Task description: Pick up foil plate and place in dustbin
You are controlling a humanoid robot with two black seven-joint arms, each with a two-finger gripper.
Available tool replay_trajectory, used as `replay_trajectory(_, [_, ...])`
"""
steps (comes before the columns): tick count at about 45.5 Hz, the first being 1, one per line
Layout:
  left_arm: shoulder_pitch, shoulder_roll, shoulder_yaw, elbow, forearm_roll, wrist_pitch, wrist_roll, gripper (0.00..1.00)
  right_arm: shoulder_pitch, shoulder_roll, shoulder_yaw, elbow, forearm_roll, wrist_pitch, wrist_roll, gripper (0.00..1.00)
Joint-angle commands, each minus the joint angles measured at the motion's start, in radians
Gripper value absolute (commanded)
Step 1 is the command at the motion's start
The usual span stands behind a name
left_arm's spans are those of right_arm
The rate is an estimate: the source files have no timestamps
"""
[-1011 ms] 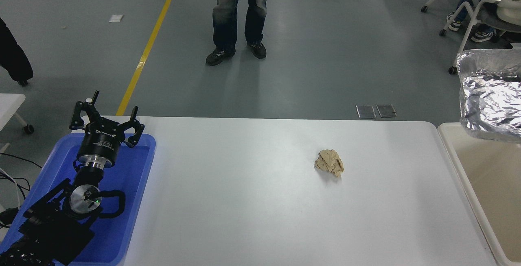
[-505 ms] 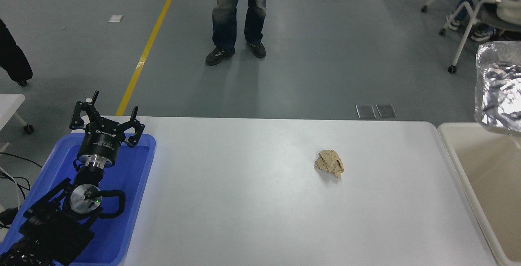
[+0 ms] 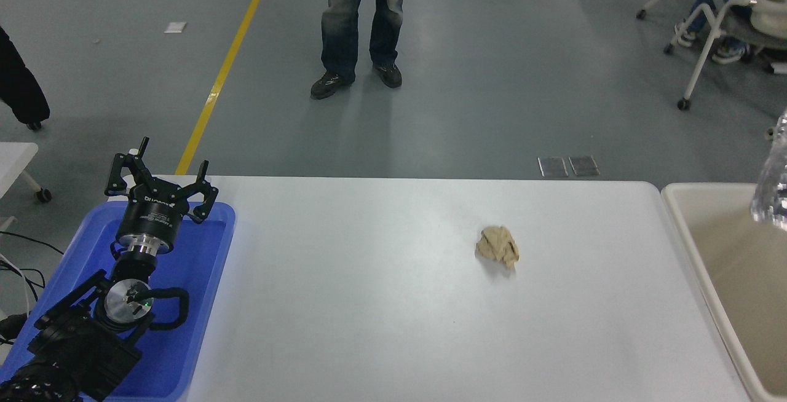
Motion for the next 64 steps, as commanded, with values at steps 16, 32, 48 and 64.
replay_trajectory(16, [0.0, 0.0, 0.0, 0.0, 0.0, 0.0, 0.0, 1.0, -0.351, 0.189, 0.107, -0.21, 0.177, -0.178, -0.046, 0.0])
replay_trajectory(32, [0.0, 0.0, 0.0, 0.0, 0.0, 0.0, 0.0, 1.0, -0.408, 0.214, 0.117, -0.219, 0.211, -0.192, -0.046, 0.0])
replay_trajectory(48, [0.0, 0.0, 0.0, 0.0, 0.0, 0.0, 0.0, 1.0, -0.417, 0.214, 0.117, -0.219, 0.215, -0.192, -0.044, 0.0])
replay_trajectory(64, [0.0, 0.0, 0.0, -0.001, 0.0, 0.0, 0.0, 1.0, -0.402, 0.2, 0.135, -0.19, 0.217, -0.201, -0.041, 1.0])
